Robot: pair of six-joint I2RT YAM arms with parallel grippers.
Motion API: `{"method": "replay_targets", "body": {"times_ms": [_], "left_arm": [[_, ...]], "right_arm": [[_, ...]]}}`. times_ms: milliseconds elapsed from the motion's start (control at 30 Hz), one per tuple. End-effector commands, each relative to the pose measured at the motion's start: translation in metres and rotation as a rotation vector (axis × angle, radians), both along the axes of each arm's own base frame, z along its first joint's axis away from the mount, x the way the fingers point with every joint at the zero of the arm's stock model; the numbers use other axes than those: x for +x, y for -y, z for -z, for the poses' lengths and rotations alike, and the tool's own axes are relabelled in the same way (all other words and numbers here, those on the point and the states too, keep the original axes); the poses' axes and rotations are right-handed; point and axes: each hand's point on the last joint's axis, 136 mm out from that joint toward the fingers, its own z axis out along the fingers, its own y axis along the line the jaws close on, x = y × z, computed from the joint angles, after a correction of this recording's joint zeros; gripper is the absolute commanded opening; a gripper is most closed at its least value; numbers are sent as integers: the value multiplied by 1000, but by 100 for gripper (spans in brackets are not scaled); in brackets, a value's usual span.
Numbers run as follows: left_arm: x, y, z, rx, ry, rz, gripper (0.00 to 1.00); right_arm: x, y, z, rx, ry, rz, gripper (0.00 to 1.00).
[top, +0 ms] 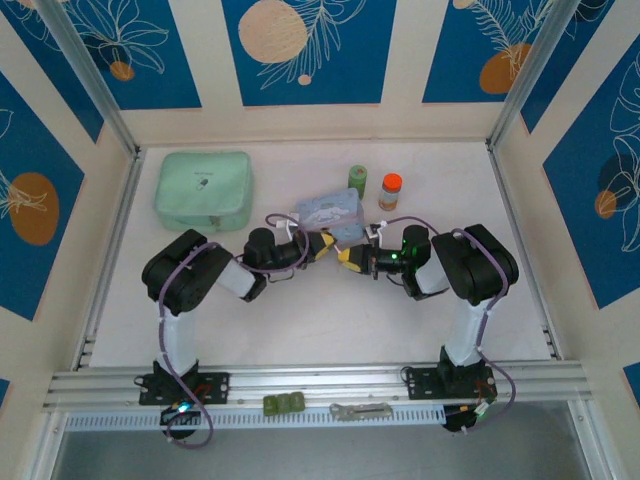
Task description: Unlock the padlock with the key
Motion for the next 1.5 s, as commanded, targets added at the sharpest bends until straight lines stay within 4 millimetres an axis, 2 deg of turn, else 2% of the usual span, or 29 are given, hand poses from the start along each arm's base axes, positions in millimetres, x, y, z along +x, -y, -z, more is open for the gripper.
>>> {"method": "replay_targets", "body": {"times_ms": [0, 167, 333, 400, 567, 1033, 1467], "left_arm": [[-58, 28, -31, -77, 103, 241, 0], [-61, 28, -35, -85, 110, 261, 0], [-62, 30, -39, -92, 114, 277, 0], [-61, 30, -36, -90, 105, 275, 0], [-56, 31, -33, -87, 98, 253, 0], [-41, 30, -26, -79, 85, 196, 0], [-38, 27, -24, -75, 81, 181, 0]], "right_arm": [[23, 3, 6, -31, -50, 82, 0], [29, 9, 10, -74, -67, 119, 0], [33, 8, -1, -110, -13, 104, 0], [29, 2, -13, -100, 47, 53, 0], [12, -11, -24, -92, 88, -40, 0], [-6, -11, -31, -44, 98, -68, 0], [-13, -8, -23, -47, 68, -67, 0]]}}
